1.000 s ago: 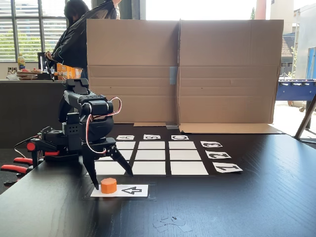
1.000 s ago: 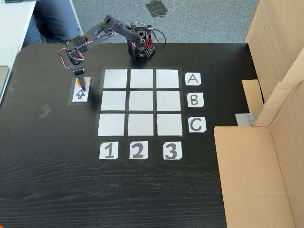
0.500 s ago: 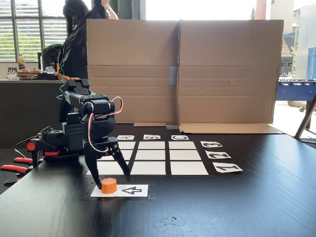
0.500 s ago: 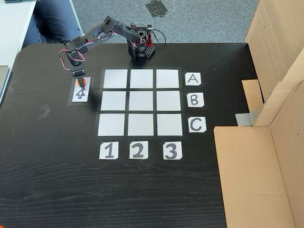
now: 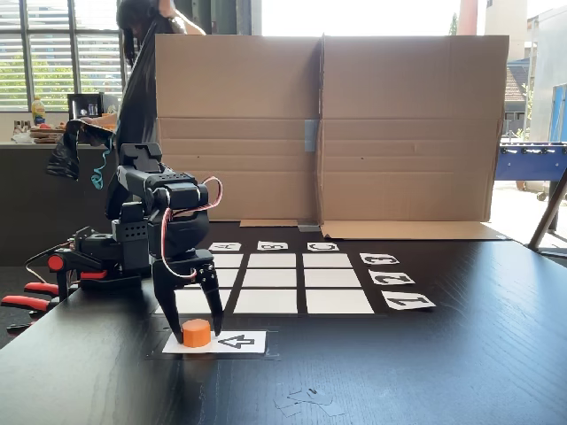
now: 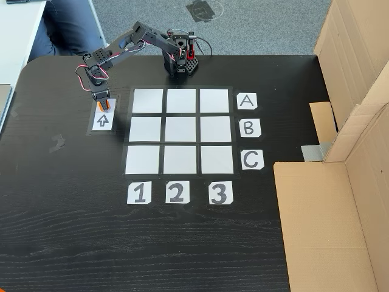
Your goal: Pick up the round, orange token and place it in the grid on square A1.
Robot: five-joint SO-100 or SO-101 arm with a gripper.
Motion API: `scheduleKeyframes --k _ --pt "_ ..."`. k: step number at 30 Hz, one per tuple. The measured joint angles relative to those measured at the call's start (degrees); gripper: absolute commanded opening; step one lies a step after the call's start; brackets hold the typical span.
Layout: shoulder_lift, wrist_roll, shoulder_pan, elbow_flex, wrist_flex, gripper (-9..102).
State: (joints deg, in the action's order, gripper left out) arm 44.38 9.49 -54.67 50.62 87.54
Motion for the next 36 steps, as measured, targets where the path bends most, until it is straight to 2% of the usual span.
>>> scheduleKeyframes --k 11,21,27,36 --pt "1.3 0.0 0.0 0.0 0.0 0" --pt "18.7 0.0 -3.5 1.4 0.7 0" --pt "33.1 0.0 -5.7 9.8 0.8 0" --pt "55.5 0.0 -4.2 30.6 0.7 0"
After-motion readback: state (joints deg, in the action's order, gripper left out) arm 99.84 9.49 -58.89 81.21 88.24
